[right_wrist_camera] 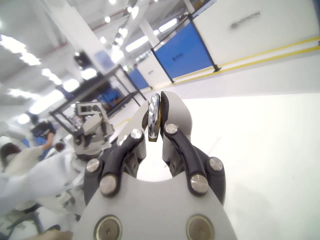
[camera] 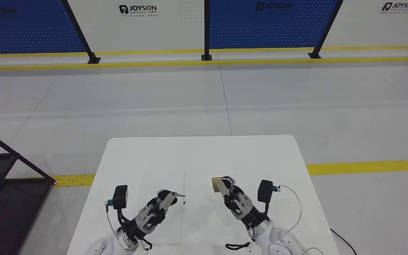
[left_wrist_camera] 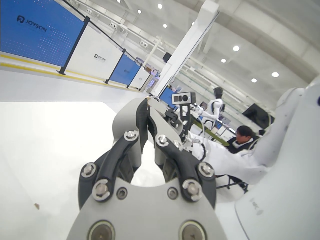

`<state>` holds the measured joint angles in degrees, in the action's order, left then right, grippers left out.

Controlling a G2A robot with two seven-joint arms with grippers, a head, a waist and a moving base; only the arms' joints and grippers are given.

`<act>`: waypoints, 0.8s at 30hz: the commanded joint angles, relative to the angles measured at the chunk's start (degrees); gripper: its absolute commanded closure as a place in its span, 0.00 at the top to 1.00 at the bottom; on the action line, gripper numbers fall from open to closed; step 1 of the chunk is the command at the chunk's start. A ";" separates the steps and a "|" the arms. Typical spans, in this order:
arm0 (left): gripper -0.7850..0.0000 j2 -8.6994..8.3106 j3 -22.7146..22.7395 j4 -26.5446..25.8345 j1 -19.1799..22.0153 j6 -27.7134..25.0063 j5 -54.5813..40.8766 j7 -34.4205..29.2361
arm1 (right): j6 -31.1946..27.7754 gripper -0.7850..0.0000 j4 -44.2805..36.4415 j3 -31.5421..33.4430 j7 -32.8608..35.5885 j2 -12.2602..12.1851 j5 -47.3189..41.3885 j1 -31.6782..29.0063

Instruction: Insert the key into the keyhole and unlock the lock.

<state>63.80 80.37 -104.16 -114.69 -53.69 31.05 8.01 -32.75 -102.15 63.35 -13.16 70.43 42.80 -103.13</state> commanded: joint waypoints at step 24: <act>0.00 1.39 -7.68 0.68 2.08 3.78 -7.35 3.18 | -15.56 0.00 -0.05 1.48 4.11 -1.04 -8.15 0.65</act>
<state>65.20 72.69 -103.48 -112.61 -49.92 23.70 11.19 -48.30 -102.20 64.83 -9.05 69.39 34.66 -102.48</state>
